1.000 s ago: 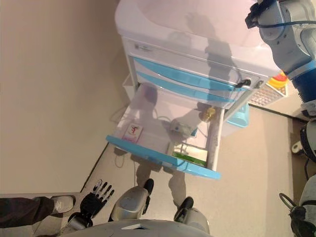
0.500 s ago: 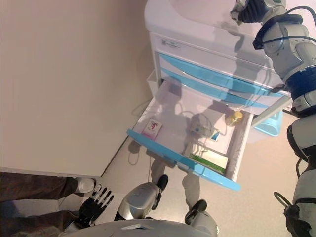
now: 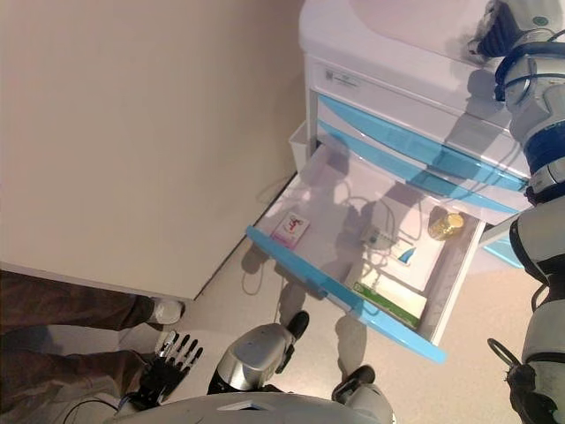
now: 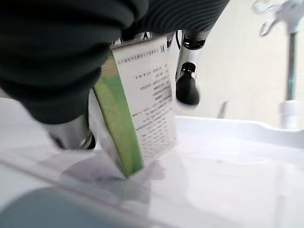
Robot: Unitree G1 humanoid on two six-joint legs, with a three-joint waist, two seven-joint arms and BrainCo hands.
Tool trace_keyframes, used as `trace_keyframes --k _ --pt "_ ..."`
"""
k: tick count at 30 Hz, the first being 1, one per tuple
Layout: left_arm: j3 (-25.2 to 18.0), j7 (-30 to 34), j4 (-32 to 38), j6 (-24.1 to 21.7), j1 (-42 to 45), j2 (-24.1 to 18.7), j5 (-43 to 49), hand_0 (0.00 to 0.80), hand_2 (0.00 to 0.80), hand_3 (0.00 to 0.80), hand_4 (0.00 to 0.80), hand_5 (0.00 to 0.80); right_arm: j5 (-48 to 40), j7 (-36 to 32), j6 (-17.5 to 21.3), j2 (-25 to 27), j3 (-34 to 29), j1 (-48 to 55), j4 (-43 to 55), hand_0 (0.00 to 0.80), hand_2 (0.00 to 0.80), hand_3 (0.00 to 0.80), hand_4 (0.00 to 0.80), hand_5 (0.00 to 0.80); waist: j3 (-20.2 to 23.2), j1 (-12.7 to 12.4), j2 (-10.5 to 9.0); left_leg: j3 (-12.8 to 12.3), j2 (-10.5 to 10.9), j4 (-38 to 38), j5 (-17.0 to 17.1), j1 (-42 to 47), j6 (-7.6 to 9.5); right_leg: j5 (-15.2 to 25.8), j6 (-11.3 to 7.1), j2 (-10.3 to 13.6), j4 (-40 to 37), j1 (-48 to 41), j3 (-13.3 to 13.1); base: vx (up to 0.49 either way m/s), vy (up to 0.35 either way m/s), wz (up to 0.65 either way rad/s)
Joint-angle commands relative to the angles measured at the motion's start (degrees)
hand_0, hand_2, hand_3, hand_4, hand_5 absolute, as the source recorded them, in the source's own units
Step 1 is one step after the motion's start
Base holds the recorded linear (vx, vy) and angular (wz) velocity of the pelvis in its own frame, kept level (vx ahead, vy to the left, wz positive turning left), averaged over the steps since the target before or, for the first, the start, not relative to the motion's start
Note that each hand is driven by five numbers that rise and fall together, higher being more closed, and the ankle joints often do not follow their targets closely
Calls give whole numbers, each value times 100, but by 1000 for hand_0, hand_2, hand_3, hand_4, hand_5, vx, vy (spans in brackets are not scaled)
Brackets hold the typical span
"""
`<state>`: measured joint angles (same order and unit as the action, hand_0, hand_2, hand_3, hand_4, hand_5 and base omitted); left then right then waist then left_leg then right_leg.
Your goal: Open the drawer and pick up the medicine
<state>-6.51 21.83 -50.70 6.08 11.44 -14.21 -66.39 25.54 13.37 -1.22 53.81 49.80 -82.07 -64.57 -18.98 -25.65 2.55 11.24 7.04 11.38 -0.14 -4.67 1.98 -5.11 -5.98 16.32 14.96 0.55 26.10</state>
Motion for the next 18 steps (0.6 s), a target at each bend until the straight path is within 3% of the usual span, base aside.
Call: trace_keyframes --k 1,7,15,18 --pt "141 207 30 -114 384 -245 -155 0 0 0 0 0 326 730 -215 62 558 -957 58 0 0 0 0 0 -114 -136 -81 -17 132 84 -564 -231 -36 -641 155 -134 506 -305 -70 -15 -41 0" --pt "229 256 125 -183 453 -172 -57 0 0 0 0 0 528 1176 -24 63 762 -1006 721 0 0 0 0 0 -63 -127 -106 9 157 89 -585 -199 -34 -636 148 -139 479 -330 -67 3 -37 -1" --pt "275 582 37 -262 477 -186 296 0 0 0 0 0 556 1100 -173 42 964 -1225 2061 0 0 0 0 0 68 -4 -164 -63 107 87 -627 -101 -34 -638 123 -171 409 -415 -102 3 -28 -5" --pt "326 703 -35 -373 409 -221 445 0 0 0 0 0 626 1121 -244 3 891 -1291 2476 0 0 0 0 0 122 84 -171 -113 77 23 -490 -121 1 -505 139 -191 369 -376 -67 -47 1 -4"
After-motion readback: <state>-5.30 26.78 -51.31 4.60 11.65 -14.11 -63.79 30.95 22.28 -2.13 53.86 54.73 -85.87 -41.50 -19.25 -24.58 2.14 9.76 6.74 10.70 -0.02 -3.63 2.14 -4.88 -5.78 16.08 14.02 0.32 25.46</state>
